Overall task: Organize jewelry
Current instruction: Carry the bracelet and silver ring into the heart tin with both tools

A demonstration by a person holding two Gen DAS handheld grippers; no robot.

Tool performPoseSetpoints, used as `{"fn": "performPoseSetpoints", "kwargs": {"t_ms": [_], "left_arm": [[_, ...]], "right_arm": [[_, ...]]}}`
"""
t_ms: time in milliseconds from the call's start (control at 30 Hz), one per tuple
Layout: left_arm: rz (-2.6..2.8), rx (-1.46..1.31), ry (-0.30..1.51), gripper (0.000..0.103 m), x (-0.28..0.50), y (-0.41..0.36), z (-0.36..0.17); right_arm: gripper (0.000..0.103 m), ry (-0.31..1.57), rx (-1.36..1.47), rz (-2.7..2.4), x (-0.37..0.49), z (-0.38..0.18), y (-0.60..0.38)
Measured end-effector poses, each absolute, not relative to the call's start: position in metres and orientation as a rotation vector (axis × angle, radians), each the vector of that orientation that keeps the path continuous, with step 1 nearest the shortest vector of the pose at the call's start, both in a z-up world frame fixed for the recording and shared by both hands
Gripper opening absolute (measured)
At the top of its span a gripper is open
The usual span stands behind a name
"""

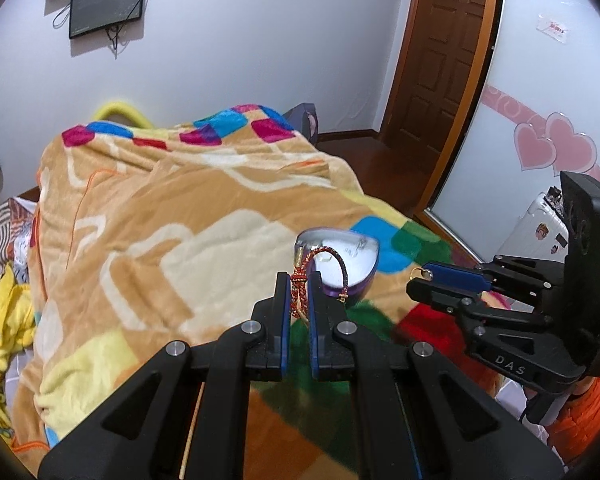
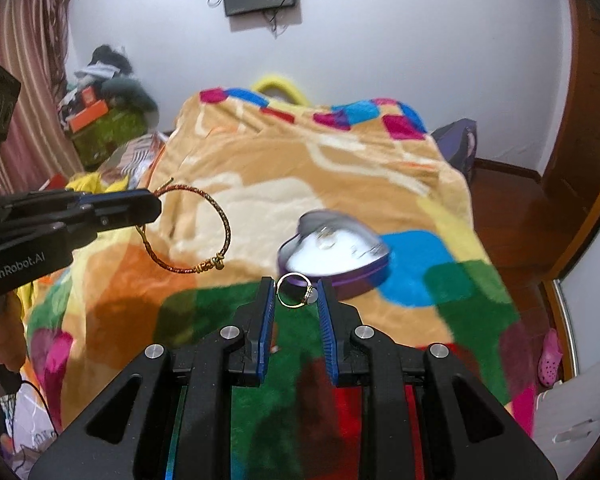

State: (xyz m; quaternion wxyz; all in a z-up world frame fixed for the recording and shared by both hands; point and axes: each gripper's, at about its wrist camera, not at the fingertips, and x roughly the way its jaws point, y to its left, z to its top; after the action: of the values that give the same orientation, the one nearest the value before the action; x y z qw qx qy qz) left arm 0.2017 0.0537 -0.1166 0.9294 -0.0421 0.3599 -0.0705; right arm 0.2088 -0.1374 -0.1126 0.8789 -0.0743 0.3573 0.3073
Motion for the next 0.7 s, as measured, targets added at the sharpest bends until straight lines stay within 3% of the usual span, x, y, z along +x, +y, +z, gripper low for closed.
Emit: {"fn": "performPoseSetpoints", "kwargs": {"t_ms": [700], "left_arm": [[-0.199,-0.082,0.76,0.006,0.266,0.033,-0.131]], "right_arm": [[0.019,0.725,-0.088,0.616,0.249,-0.114,-0.148]]}}
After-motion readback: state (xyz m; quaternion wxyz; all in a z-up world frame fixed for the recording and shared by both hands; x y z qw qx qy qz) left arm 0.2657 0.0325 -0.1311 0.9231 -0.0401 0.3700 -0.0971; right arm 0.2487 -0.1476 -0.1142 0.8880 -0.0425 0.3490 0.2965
